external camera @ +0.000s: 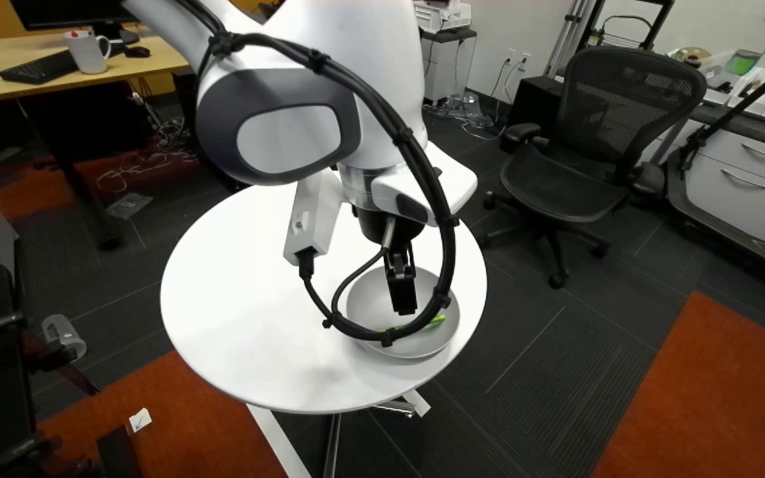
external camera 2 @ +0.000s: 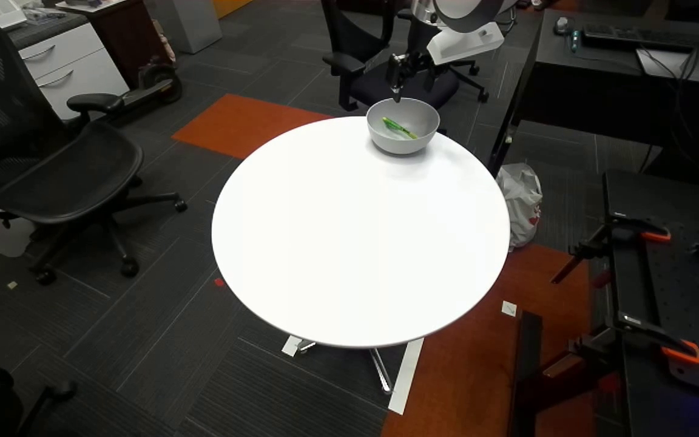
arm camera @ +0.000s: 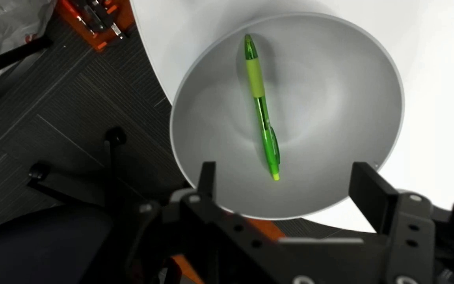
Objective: Pick up the pen from the table and put it in the bowl
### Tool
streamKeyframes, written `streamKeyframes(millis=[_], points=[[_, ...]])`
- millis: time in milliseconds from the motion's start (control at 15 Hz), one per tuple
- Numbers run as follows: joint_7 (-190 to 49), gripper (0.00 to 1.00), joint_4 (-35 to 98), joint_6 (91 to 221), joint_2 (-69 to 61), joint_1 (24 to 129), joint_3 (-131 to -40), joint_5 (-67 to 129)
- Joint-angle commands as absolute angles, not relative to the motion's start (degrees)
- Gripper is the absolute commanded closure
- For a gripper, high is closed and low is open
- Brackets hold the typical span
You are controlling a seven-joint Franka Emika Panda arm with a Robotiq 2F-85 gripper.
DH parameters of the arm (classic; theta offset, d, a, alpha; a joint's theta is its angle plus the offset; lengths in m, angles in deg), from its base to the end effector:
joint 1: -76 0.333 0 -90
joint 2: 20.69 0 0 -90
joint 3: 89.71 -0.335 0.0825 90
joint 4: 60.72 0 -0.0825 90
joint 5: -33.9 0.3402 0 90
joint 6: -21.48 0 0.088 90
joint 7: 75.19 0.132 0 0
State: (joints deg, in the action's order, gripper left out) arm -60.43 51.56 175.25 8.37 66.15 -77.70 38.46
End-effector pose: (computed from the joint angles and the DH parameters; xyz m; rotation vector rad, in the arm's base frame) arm 0.5846 -0.2260 0.2680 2.8839 -1.0027 0.3469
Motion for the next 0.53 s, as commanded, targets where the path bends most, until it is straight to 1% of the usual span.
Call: streamKeyframes(millis=[0,67,467], points=[[-61.9,0.0,50.3,173.6,8.4,64.8,-78.9,40.6],[-60.6,0.0,51.4,175.1,8.4,66.1,-77.5,39.0],[-60.6,0.0,51.4,175.1,8.6,66.2,-77.5,39.0]])
